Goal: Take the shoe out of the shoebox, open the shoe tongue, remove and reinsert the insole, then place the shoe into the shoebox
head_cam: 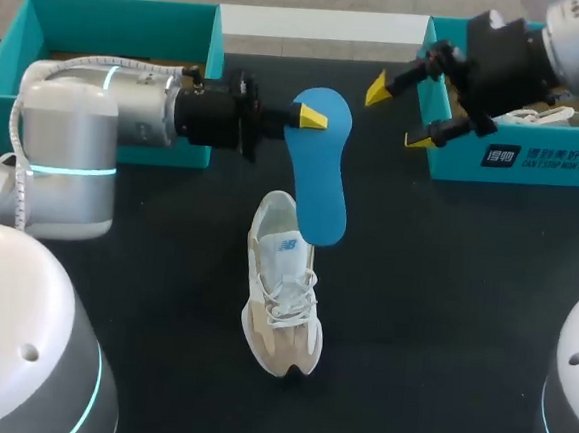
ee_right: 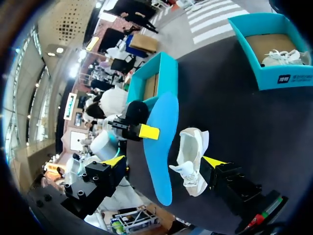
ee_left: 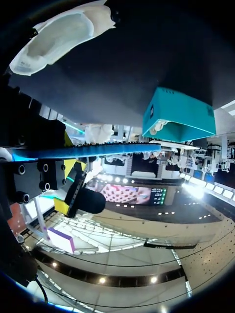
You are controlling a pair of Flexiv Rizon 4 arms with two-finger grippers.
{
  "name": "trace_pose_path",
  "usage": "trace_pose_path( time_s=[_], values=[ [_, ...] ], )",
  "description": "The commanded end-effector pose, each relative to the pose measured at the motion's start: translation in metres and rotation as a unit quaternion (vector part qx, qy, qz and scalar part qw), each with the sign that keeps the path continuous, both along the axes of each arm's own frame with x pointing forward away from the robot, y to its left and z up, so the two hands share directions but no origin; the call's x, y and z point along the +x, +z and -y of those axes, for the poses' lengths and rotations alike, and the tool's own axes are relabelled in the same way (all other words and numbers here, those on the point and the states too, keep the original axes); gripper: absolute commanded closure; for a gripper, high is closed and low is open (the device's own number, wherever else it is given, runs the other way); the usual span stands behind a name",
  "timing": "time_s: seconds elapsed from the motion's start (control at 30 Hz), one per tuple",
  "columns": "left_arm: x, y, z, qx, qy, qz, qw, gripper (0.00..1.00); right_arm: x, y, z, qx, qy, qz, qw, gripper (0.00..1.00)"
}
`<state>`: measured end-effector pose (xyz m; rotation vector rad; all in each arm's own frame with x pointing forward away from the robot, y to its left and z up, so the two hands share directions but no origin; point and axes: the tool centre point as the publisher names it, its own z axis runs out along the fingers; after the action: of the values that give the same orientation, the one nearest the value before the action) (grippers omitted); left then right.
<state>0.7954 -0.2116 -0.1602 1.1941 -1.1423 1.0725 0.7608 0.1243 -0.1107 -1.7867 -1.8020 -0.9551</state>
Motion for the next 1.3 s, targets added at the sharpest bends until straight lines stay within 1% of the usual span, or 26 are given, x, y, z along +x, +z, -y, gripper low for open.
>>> trace_pose_path(
  time_s=[0.03,0.17,0.2,0.23,0.47,0.5,0.53,1.23,1.3],
  values=[
    [-0.001,-0.003,0.003,-0.001,0.005,0.000,1.000,1.00,0.003,0.008,-0.016,-0.124,0.002,0.001,0.992,0.00],
    [-0.001,-0.005,0.004,0.000,0.010,0.001,1.000,1.00,0.001,0.008,-0.023,-0.165,0.002,-0.008,0.986,0.00],
    [-0.001,-0.005,0.005,0.000,0.011,0.000,1.000,1.00,0.001,0.009,-0.025,-0.171,0.010,0.004,0.985,0.00],
    [-0.001,-0.006,0.005,0.000,0.011,-0.001,1.000,1.00,0.000,0.009,-0.027,-0.173,0.012,0.007,0.985,0.00],
    [-0.002,-0.005,0.007,0.004,0.014,-0.002,1.000,1.00,-0.001,0.012,-0.037,-0.229,0.010,-0.008,0.973,0.00],
    [-0.002,-0.005,0.007,0.004,0.014,-0.002,1.000,1.00,-0.001,0.013,-0.038,-0.247,0.009,-0.016,0.969,0.00],
    [-0.002,-0.005,0.007,0.004,0.014,-0.002,1.000,1.00,-0.002,0.013,-0.039,-0.281,-0.004,-0.043,0.959,0.00],
    [-0.002,-0.005,0.007,0.004,0.014,-0.002,1.000,1.00,-0.002,0.013,-0.039,-0.281,-0.004,-0.043,0.959,0.00],
    [-0.002,-0.005,0.007,0.004,0.014,-0.002,1.000,1.00,-0.002,0.007,-0.043,-0.286,0.011,-0.044,0.957,0.00]
  ],
)
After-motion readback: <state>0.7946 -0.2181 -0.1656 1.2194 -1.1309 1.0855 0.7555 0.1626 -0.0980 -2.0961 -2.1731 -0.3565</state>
